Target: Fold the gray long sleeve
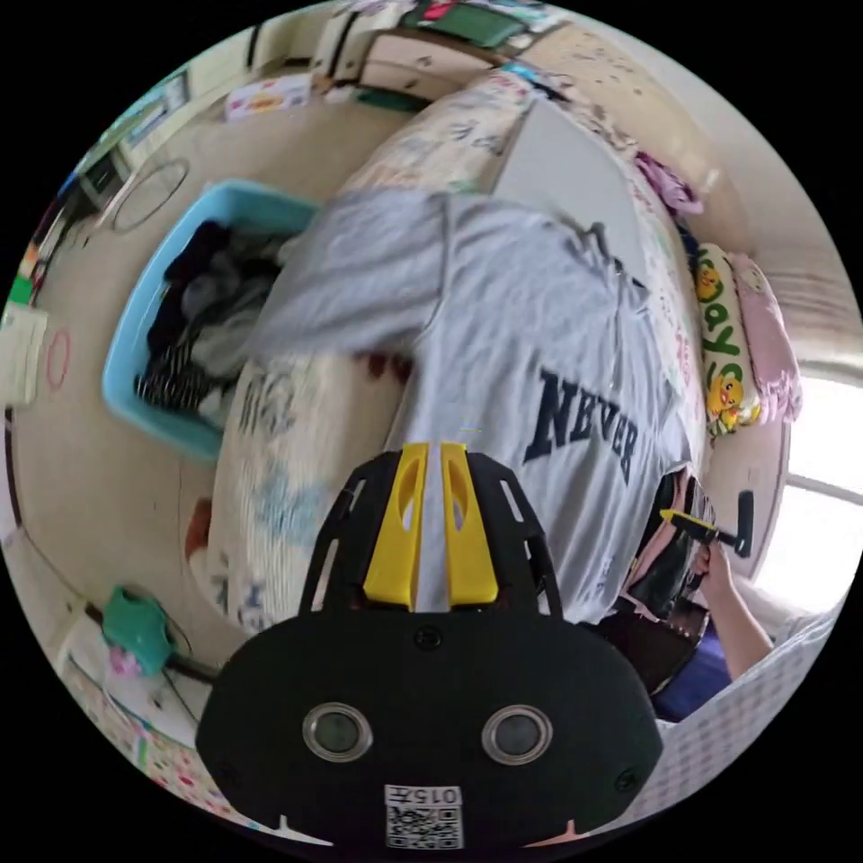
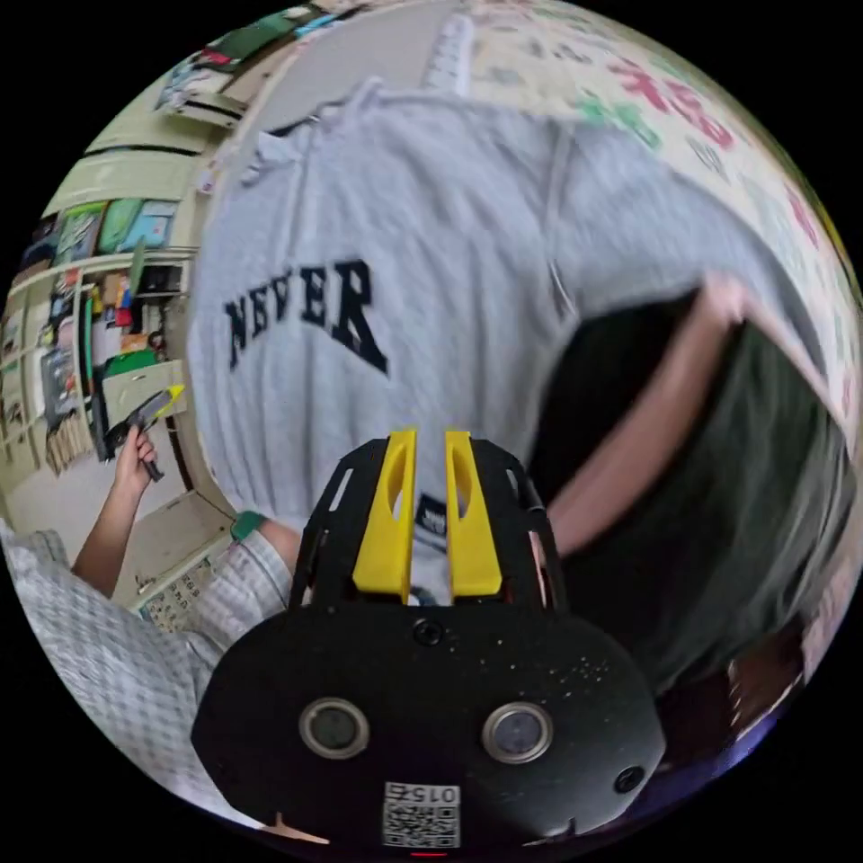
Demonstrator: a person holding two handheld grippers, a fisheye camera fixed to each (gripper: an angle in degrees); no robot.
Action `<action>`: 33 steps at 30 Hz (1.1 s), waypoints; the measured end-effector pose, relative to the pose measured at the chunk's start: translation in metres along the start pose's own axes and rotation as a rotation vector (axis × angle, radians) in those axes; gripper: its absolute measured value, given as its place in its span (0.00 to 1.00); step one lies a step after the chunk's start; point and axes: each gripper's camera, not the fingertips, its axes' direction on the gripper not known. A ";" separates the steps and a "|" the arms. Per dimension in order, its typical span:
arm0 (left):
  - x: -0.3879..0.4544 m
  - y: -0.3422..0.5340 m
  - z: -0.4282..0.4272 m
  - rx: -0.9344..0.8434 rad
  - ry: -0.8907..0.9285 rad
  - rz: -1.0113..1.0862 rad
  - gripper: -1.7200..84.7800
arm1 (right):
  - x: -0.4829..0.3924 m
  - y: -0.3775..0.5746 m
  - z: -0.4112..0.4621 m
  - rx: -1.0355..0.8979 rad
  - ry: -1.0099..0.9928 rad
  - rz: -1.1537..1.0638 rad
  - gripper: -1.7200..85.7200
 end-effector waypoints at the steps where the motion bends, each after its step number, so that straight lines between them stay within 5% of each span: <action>1: -0.012 0.017 0.000 -0.021 -0.002 -0.033 0.06 | 0.006 0.014 0.005 -0.028 0.011 0.042 0.10; 6: -0.058 0.106 0.012 -0.146 -0.018 -0.108 0.11 | 0.012 0.080 0.039 -0.160 0.063 0.138 0.12; 13: -0.054 0.109 0.044 -0.212 -0.046 -0.068 0.12 | 0.004 0.073 0.073 -0.244 0.130 0.196 0.15; 20: -0.041 0.105 0.028 -0.256 -0.001 0.002 0.03 | -0.016 0.057 0.055 -0.311 0.216 0.092 0.08; 33: 0.033 0.092 0.034 -0.329 -0.330 0.186 0.02 | -0.047 0.043 0.039 -0.367 0.422 0.028 0.03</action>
